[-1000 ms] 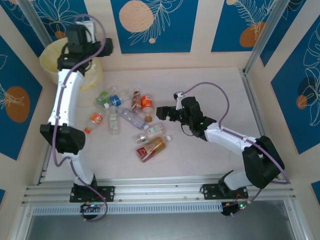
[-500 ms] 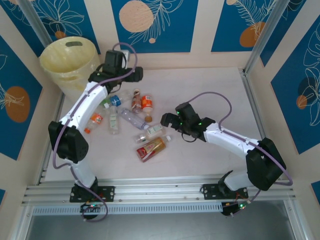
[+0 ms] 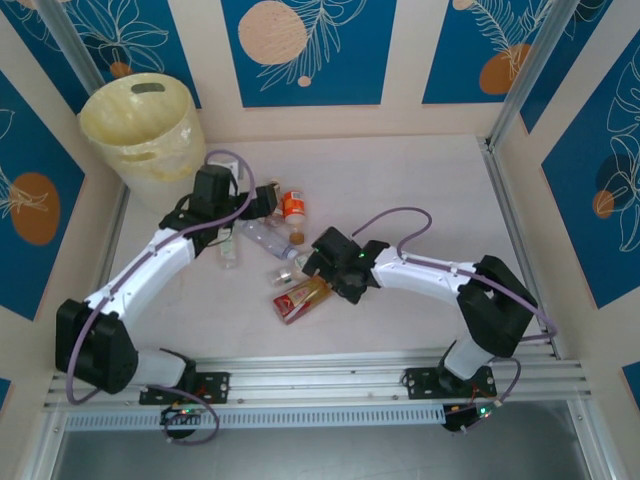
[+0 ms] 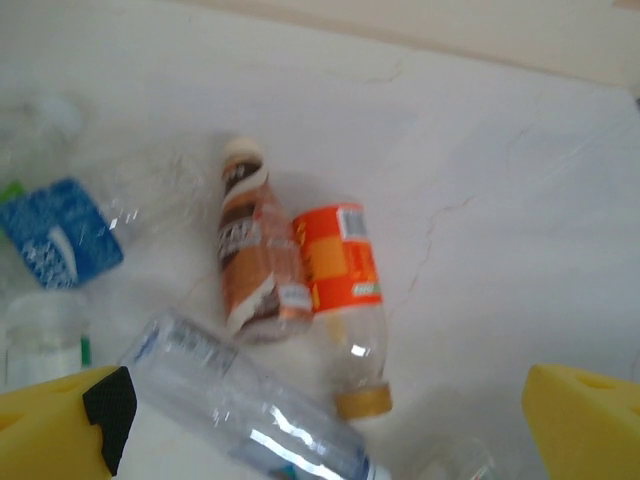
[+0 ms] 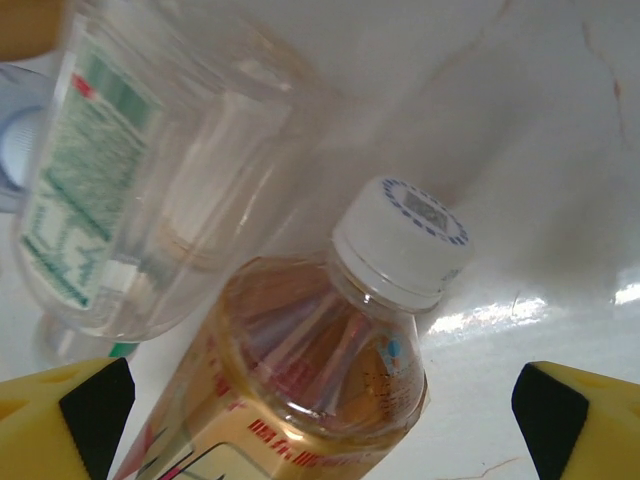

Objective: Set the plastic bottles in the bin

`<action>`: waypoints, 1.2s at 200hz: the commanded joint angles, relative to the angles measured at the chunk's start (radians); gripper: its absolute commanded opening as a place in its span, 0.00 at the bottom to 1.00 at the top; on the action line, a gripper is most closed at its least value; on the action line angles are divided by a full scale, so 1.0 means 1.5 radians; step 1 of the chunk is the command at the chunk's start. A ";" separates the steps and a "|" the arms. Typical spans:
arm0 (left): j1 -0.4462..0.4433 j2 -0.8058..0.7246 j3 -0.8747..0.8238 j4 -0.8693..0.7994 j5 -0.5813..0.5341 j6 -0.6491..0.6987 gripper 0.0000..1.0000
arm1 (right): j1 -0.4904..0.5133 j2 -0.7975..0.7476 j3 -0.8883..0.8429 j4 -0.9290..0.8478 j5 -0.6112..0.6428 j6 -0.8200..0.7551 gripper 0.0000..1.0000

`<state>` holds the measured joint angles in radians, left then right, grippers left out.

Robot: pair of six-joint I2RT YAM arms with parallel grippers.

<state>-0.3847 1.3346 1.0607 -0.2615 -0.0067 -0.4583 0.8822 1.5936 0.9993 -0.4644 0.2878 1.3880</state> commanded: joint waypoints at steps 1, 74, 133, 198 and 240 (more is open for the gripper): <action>-0.005 -0.050 -0.057 0.020 0.004 -0.027 1.00 | 0.009 0.010 0.006 -0.007 -0.015 0.063 1.00; -0.005 -0.081 -0.132 0.024 0.010 -0.040 1.00 | 0.007 0.086 0.017 0.035 -0.040 0.098 0.91; -0.004 -0.064 -0.130 0.039 0.053 -0.020 1.00 | -0.006 0.096 -0.027 0.134 0.004 0.132 0.64; -0.004 -0.044 -0.137 0.110 0.250 0.034 1.00 | -0.021 -0.011 -0.089 0.148 0.080 0.053 0.53; -0.005 -0.061 -0.177 0.253 0.471 0.047 1.00 | -0.076 -0.146 -0.103 0.145 0.123 -0.122 0.52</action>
<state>-0.3851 1.2644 0.8467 -0.0631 0.4423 -0.4122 0.8173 1.4906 0.8494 -0.2523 0.3878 1.3926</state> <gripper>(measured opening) 0.999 0.630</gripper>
